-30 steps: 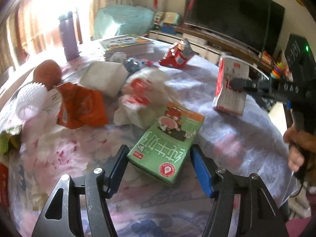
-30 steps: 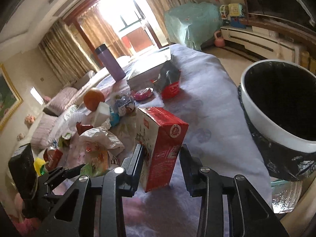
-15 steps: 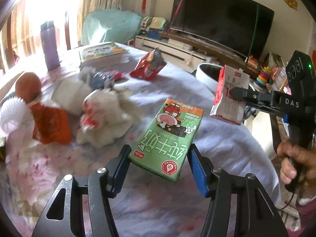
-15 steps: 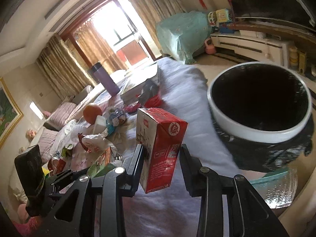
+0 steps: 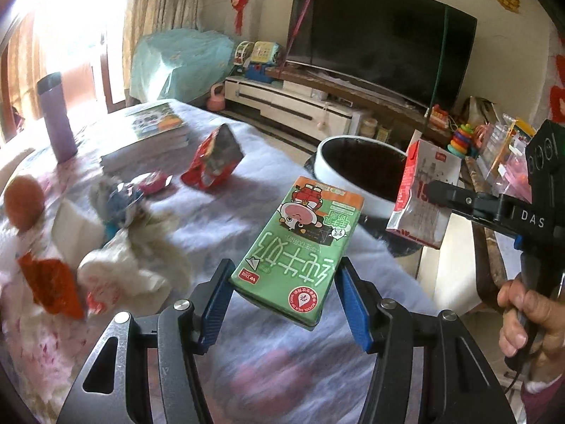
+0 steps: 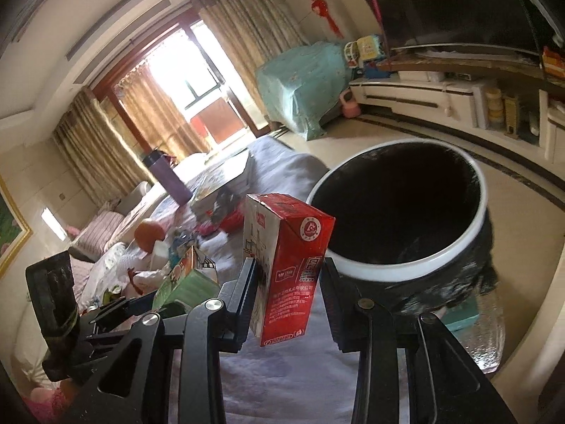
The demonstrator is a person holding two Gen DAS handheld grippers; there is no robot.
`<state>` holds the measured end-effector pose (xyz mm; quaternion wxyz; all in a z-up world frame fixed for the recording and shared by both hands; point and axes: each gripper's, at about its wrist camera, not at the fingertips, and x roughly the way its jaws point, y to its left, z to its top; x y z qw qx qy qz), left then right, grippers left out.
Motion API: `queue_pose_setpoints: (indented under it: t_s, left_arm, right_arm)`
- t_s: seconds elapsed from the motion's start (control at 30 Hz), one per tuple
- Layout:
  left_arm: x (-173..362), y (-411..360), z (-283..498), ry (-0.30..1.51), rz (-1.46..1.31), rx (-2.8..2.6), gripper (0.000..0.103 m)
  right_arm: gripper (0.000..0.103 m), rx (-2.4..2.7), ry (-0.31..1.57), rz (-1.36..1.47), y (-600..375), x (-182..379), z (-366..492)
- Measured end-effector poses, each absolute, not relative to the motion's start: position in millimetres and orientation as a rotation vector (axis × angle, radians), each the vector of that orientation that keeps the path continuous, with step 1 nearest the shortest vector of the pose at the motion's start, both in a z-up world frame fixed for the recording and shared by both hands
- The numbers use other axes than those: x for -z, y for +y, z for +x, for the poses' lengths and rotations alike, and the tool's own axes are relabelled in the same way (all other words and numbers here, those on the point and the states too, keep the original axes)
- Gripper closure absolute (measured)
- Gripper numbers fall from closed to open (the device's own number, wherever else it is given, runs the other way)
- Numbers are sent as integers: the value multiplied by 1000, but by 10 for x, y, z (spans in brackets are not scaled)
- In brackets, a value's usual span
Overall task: Collect trash
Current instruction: 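Carry the green and red cartons with both tools over the trash bin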
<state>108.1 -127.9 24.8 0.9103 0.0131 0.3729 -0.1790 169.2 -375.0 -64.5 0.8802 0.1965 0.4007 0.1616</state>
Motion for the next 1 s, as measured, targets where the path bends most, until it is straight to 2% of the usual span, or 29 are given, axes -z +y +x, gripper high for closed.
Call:
queue_pose_setpoints:
  t_s: [1.0]
  left_arm:
    - [-264,-2289,1956,770,103,435,47]
  right_arm:
    - [67,-196,799,403,-4479,632,2033]
